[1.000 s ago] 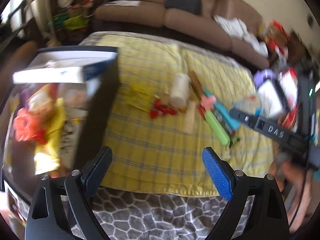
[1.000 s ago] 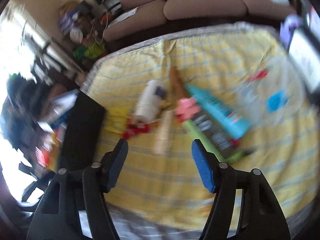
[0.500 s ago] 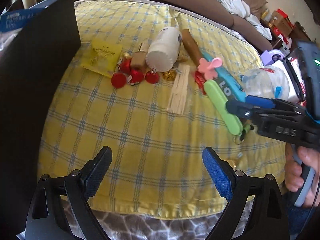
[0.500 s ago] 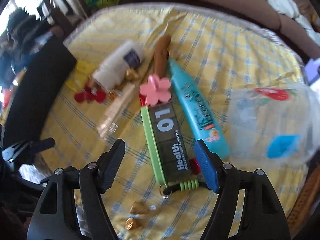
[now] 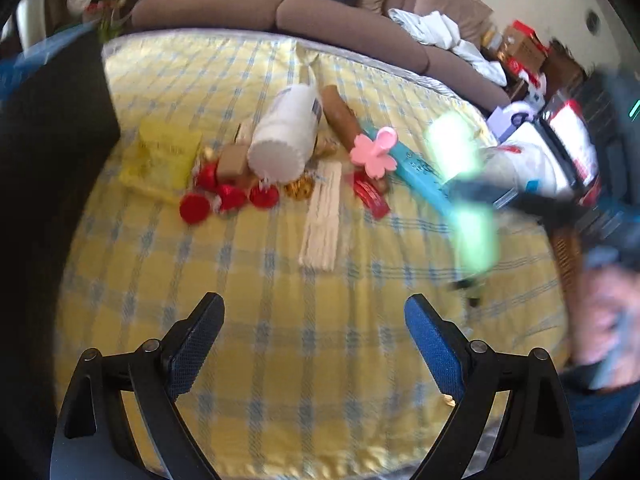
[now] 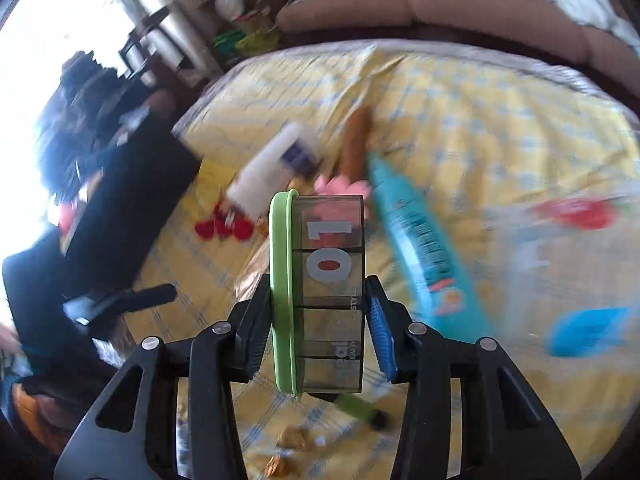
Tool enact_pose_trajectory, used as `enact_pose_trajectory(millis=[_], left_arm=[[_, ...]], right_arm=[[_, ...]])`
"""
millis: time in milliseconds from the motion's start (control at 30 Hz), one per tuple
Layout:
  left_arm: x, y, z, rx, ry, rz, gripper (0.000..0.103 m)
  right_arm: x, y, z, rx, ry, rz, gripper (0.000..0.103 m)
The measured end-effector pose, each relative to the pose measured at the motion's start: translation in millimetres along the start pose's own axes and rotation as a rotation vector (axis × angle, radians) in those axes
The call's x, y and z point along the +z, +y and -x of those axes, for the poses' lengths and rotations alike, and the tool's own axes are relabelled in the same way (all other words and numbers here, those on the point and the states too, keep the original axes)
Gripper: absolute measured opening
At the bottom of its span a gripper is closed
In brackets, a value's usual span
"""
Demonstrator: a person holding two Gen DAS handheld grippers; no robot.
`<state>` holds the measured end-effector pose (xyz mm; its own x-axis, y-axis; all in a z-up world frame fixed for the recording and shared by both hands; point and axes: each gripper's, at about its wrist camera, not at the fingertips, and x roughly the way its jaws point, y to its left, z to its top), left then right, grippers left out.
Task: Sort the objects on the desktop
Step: 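Grasp the green-and-black pill box with the right gripper while the left grasps a clear bag, then carry the pill box and clear bag to the black box with both grippers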
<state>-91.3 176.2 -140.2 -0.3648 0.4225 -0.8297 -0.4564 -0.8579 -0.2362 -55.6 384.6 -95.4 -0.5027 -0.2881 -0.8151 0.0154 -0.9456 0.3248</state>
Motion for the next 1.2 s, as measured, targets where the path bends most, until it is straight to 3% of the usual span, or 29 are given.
enact_pose_trajectory(millis=[100,167,267,367,433,533,567,600,667,733,900,1033,1200], left_arm=[[18,-9,-12,0.099,-0.045,-0.16,0.094],[32,-8,-25,0.178,-0.055,-0.212,0.094],[46,-2,-51,0.126,0.037,-0.173,0.076],[44,-12,-53,0.1,0.031,-0.179,0.075],[37,-20,-53,0.099,0.042,-0.205,0.07],[37,-26,-57,0.135,0.052,-0.206,0.047],[40,-26,-57,0.116,0.063,-0.187,0.023],[43,-20,-55,0.086,0.081,-0.141,0.014],[43,-7,-46,0.035,0.091,-0.033,0.013],[40,1,-33,0.019,0.086,0.005,0.013],[29,-4,32,0.191,-0.04,-0.044,0.012],[33,-6,94,0.363,-0.197,-0.053,0.012],[45,4,163,0.366,-0.33,-0.018,0.012]], right_arm=[[1,-1,53,-0.05,-0.147,-0.034,0.042],[-4,-1,69,-0.015,-0.17,-0.025,0.042],[-10,-2,75,0.001,-0.157,-0.014,0.042],[-1,-9,68,-0.06,-0.143,-0.033,0.042],[5,-14,61,-0.045,-0.121,-0.043,0.042],[8,-21,54,-0.039,-0.109,-0.053,0.042],[7,-23,54,-0.047,-0.112,-0.06,0.042],[7,-27,54,-0.051,-0.113,-0.07,0.042],[7,-33,53,-0.044,-0.11,-0.079,0.042],[5,-37,56,-0.023,-0.12,-0.088,0.042],[5,-49,84,0.184,-0.234,-0.15,0.042],[7,-36,106,0.214,-0.316,-0.122,0.041],[9,2,122,0.253,-0.357,-0.039,0.041]])
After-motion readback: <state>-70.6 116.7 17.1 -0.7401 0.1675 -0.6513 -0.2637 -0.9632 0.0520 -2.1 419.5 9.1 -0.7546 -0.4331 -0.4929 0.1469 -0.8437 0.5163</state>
